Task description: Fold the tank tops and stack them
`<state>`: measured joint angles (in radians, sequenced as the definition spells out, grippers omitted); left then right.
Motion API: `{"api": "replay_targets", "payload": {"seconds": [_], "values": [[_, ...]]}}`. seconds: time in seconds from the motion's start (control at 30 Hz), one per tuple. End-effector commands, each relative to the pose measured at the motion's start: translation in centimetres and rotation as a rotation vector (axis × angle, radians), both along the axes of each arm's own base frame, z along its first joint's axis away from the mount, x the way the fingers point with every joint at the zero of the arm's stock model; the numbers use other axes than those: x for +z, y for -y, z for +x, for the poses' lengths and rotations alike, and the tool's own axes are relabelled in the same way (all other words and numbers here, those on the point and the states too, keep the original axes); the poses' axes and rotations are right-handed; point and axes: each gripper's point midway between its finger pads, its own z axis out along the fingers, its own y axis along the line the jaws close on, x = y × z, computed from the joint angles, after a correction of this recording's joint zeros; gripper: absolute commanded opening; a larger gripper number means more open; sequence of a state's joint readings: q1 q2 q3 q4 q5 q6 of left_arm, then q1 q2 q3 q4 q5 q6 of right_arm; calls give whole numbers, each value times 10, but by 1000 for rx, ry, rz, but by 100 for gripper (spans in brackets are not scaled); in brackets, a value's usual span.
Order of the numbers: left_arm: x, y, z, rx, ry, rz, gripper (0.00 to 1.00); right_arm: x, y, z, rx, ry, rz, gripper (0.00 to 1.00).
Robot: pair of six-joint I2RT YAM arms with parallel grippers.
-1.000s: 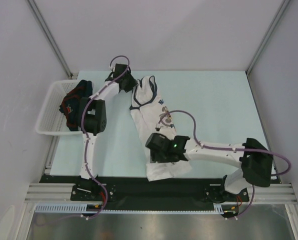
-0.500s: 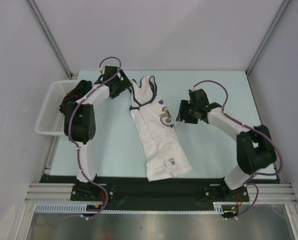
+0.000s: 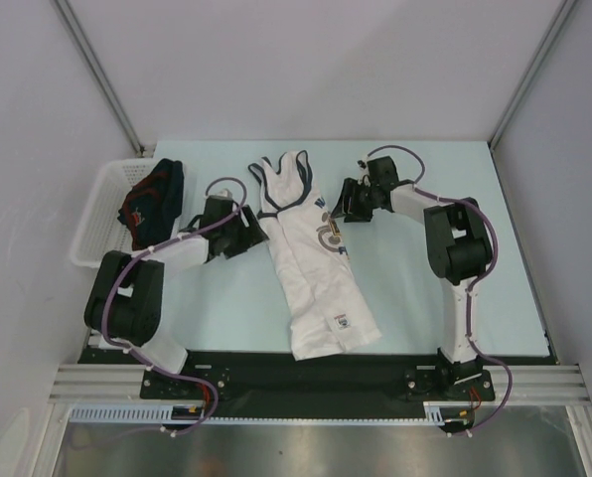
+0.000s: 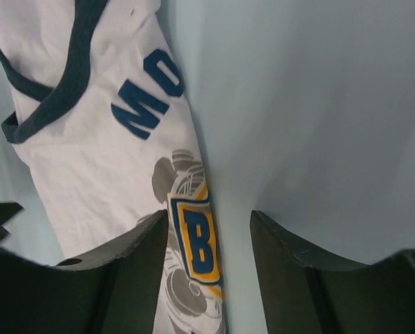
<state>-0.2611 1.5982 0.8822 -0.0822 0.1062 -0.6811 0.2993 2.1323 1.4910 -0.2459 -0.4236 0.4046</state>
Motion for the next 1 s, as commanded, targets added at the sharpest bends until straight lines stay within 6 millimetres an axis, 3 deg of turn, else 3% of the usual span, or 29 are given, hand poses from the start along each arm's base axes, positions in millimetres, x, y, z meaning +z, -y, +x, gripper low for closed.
{"api": "replay_targets", "payload": {"seconds": [0.0, 0.13, 0.27, 0.5, 0.63, 0.7, 0.73, 0.8, 0.83, 0.97], "values": [[11, 27, -2, -72, 88, -55, 77, 11, -10, 23, 28, 43, 70, 57], [-10, 40, 1, -103, 46, -78, 72, 2, -13, 29, 32, 35, 61, 58], [-14, 46, 18, -104, 39, -77, 70, -8, -21, 28, 46, 22, 63, 57], [-32, 34, 44, -34, 1, 10, 66, -19, -37, 29, 69, 13, 7, 51], [-40, 22, 58, 4, -22, 34, 47, -21, -36, 37, 40, 18, -30, 43], [-48, 20, 62, 5, -38, 33, 37, -23, -35, 38, 38, 11, -35, 29], [-45, 21, 70, 1, -26, 34, 26, -24, -34, 39, 36, 11, -36, 24], [-52, 22, 72, -7, -50, 46, 15, -25, -32, 38, 32, 5, -44, 3], [-48, 23, 78, -12, -39, 46, 2, -26, -28, 38, 15, 4, -60, 0], [-45, 31, 90, -35, -20, 35, 0, -17, -9, 39, -53, 24, -40, 0]]}}
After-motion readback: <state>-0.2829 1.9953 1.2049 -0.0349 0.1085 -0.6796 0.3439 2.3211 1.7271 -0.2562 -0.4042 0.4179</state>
